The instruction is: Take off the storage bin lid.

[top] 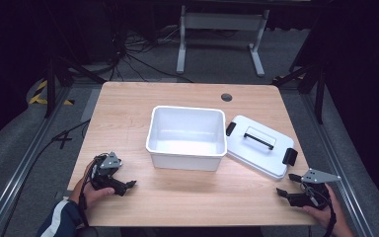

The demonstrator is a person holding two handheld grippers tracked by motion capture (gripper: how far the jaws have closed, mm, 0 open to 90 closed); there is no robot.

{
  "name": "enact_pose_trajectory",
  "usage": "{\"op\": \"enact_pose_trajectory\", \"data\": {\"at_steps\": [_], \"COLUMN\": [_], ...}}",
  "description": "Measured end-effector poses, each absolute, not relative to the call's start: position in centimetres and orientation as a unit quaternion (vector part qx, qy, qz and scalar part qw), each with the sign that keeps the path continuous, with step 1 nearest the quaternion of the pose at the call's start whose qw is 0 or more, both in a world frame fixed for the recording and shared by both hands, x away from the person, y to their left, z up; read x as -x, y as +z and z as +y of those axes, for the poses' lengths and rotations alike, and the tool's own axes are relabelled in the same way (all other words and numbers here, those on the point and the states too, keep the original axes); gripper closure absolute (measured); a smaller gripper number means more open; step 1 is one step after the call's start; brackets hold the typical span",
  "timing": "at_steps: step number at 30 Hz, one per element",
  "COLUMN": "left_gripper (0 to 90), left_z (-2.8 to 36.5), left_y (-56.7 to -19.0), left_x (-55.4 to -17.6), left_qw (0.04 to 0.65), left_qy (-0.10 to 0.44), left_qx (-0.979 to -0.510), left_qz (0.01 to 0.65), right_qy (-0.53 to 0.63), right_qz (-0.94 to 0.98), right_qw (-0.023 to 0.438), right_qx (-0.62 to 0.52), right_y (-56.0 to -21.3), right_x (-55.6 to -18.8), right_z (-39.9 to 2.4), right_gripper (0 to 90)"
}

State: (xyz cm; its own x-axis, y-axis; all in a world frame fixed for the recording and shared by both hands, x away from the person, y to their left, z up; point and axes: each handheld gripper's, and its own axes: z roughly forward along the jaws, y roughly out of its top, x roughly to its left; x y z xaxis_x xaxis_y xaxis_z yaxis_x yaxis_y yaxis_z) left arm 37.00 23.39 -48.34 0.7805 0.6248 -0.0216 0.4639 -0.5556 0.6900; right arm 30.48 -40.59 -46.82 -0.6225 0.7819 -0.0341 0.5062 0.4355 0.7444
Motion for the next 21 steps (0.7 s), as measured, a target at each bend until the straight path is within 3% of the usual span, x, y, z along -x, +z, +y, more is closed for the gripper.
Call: {"op": "enact_pose_trajectory", "data": {"at_steps": [21], "left_gripper": [0.2], "left_z": [23.4], "left_y": [-48.33], "left_x": [-37.05], "left_qw": [0.354], "left_qy": [0.113], "left_qx": [-0.875], "left_qz": [0.31], "right_qy": [0.36], "right_qz": [0.825], "right_qw": [0.191], "right_qx": [-0.393], "right_y": [-46.81], "right_x": [-30.49], "right_z": [-40.6], "right_gripper": [20.6]}}
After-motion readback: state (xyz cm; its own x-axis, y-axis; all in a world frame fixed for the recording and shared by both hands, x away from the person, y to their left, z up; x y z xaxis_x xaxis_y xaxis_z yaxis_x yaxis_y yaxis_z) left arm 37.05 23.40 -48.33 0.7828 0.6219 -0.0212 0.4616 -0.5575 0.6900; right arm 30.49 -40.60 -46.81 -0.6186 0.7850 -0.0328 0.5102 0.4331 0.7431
